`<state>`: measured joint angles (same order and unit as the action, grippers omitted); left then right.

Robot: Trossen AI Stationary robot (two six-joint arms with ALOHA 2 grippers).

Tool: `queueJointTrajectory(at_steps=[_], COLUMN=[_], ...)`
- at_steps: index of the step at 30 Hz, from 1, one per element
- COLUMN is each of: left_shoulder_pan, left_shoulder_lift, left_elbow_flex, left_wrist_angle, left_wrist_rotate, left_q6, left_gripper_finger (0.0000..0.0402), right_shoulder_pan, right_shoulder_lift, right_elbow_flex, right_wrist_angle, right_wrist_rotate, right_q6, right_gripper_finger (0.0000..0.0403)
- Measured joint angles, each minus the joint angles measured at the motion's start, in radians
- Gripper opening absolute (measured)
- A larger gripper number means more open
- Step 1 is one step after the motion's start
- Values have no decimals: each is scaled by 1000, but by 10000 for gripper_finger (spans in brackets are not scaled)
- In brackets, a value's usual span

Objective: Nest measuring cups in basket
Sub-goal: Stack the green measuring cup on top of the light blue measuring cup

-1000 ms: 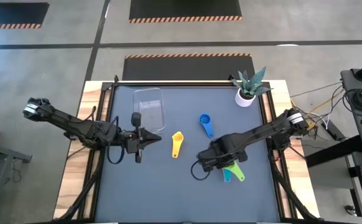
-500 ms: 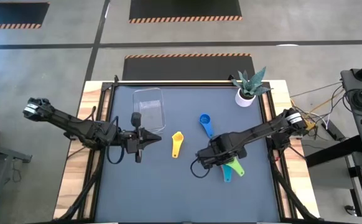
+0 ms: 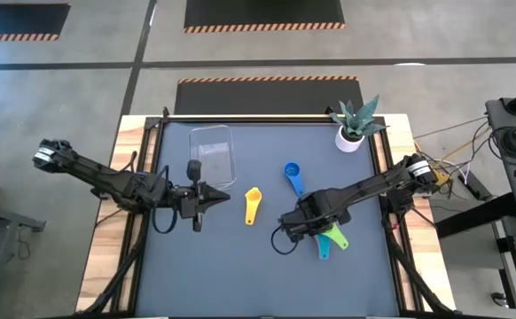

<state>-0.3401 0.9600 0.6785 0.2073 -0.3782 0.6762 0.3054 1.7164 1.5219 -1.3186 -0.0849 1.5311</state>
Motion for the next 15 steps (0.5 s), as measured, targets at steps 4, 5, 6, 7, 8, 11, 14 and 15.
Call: queueJointTrajectory(at_steps=[4, 5, 6, 7, 8, 11, 14, 15], left_shoulder_pan=[0, 0, 0, 0, 0, 0, 0, 0], left_shoulder_lift=[0, 0, 0, 0, 0, 0, 0, 0], left_elbow_flex=[0, 0, 0, 0, 0, 0, 0, 0], left_wrist_angle=[0, 0, 0, 0, 0, 0, 0, 0], left_wrist_rotate=[0, 0, 0, 0, 0, 0, 0, 0], left_q6=[0, 0, 0, 0, 0, 0, 0, 0], left_gripper_finger=[0, 0, 0, 0, 0, 0, 0, 0], right_shoulder_pan=[0, 0, 0, 0, 2, 2, 3, 4], right_shoulder_lift=[0, 0, 0, 0, 0, 0, 0, 0], right_elbow_flex=[-2, -3, -3, -4, -5, -8, -17, -21], right_wrist_angle=[2, 1, 1, 3, 6, 13, 24, 24], right_wrist_rotate=[0, 0, 0, -2, -8, -20, -20, -20], right_q6=[-2, -6, -13, -23, -34, -46, -42, -39], right_gripper_finger=[13, 13, 13, 13, 13, 13, 13, 13])
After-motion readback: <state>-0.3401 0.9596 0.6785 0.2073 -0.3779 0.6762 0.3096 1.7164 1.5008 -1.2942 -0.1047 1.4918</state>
